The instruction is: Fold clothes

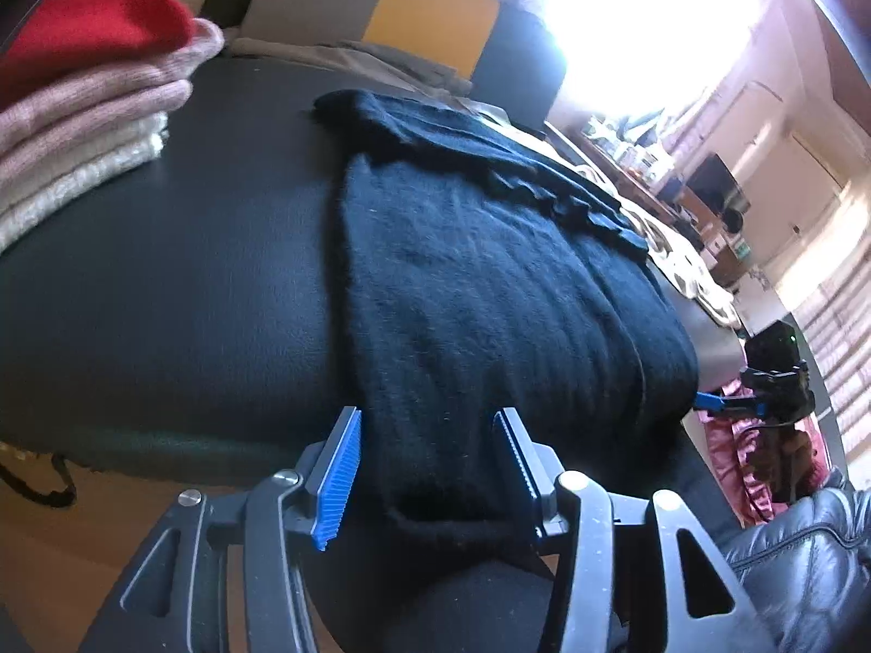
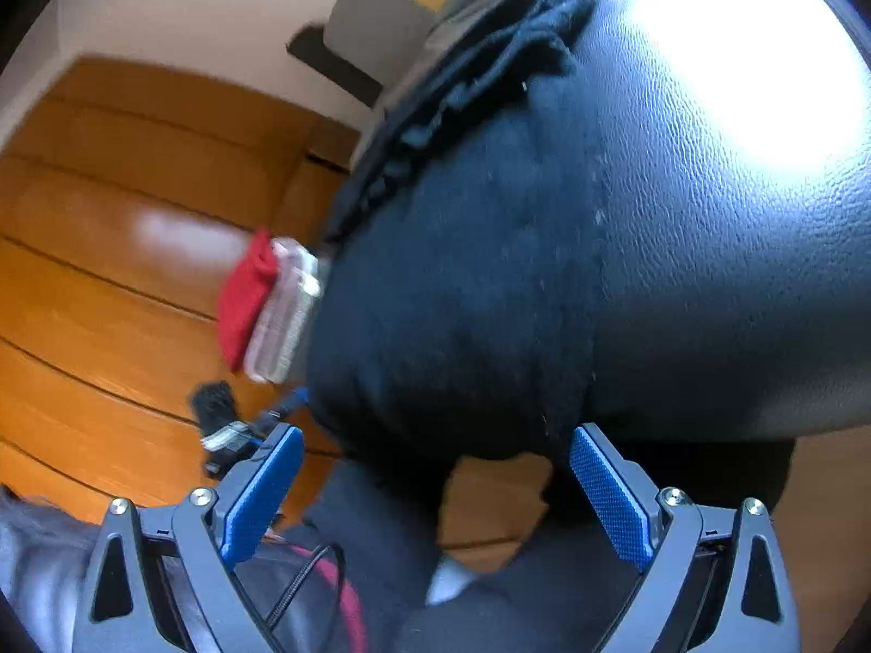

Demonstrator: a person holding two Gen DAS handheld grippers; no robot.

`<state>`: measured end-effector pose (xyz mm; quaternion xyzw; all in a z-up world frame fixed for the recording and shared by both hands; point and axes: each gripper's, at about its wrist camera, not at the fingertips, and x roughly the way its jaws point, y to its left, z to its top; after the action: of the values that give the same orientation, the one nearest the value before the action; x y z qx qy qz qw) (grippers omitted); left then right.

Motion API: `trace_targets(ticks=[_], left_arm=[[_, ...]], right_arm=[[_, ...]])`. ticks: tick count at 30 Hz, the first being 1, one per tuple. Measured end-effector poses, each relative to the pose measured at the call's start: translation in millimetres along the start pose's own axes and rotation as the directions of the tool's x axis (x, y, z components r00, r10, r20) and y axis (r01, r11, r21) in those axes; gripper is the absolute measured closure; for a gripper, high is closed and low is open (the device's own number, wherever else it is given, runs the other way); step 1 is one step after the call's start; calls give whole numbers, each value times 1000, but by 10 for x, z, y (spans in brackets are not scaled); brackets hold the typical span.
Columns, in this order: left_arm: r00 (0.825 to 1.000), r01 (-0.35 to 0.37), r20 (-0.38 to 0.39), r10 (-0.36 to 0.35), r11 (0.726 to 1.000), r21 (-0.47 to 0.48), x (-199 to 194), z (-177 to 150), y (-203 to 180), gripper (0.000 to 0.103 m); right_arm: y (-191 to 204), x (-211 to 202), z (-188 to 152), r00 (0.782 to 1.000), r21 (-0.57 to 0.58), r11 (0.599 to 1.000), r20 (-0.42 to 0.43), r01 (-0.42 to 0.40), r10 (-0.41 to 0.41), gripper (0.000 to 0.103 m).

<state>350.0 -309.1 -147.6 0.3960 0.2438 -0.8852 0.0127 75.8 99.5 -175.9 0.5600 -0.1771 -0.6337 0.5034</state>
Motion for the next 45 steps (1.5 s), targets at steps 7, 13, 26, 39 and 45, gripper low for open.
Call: trace_targets(ticks=[7,13,26,39,45], left_arm=[[1000,25,-11,-24,996,91,98,-49,-180,47],[1000,-8,-23,11,990,142,140,-35,-266,46],[997,-57,-39,62,991,124,238,21,-308,46],[988,-145,-35,149,985,95,237,54,-255,84],[997,-74,-38,74,997,14,198,132,-167,94]], right_arm=[[52,264,-10,996,-78,994,-40,70,-73,74],[-57,333,-73,999,-78,996,4,48,-48,77],[174,855,-249,988,-104,992,-127,75,-88,0],[160,573,-297,994,-119,987,-29,105,-109,83],[292,459,-241,995,-163,982,11,98,-97,83]])
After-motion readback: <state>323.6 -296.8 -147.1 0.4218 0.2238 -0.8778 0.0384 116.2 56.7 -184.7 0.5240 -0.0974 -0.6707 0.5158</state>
